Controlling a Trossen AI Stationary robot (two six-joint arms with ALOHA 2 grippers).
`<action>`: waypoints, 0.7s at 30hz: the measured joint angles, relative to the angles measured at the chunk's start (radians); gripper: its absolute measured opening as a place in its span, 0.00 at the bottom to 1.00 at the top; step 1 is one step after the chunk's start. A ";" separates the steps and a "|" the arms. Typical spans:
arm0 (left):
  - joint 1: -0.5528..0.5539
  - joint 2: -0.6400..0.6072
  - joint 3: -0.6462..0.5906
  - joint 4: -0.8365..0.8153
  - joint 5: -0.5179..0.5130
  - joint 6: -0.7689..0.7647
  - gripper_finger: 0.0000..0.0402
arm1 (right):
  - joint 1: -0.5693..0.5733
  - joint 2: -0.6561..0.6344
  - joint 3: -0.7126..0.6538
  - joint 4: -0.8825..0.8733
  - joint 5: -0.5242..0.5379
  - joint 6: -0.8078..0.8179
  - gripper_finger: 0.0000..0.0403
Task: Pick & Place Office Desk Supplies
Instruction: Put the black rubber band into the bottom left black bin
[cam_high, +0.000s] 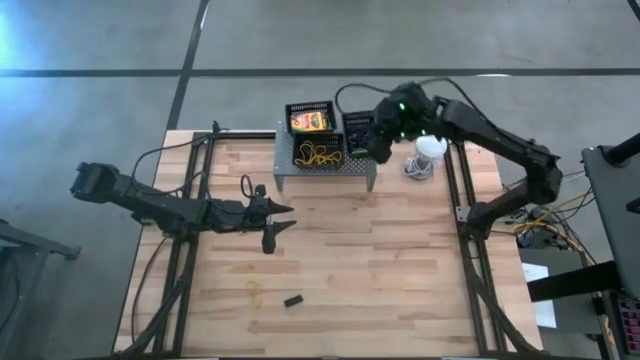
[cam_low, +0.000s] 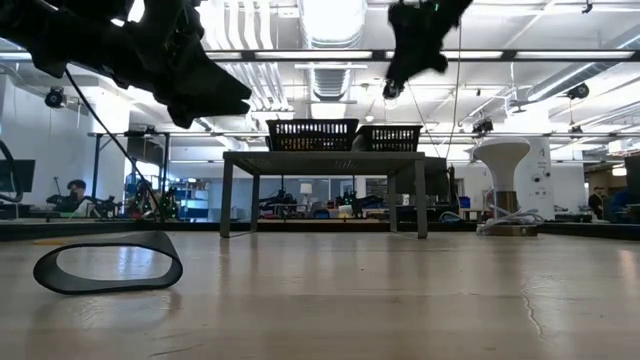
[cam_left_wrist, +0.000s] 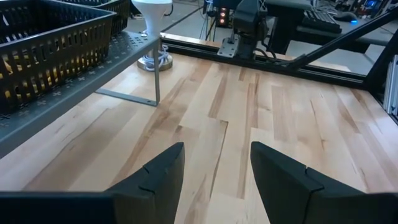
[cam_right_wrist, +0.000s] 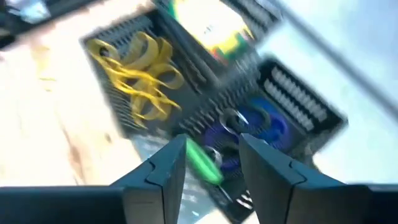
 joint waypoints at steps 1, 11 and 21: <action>0.000 0.000 0.000 0.000 0.000 0.000 0.47 | 0.034 -0.019 -0.007 0.021 0.024 -0.007 0.37; 0.000 0.000 0.000 -0.001 0.000 0.001 0.47 | 0.462 -0.110 -0.313 0.475 0.215 -0.076 0.37; 0.000 0.000 0.000 -0.001 0.000 0.001 0.47 | 0.681 0.094 -0.718 1.314 0.137 -0.054 0.37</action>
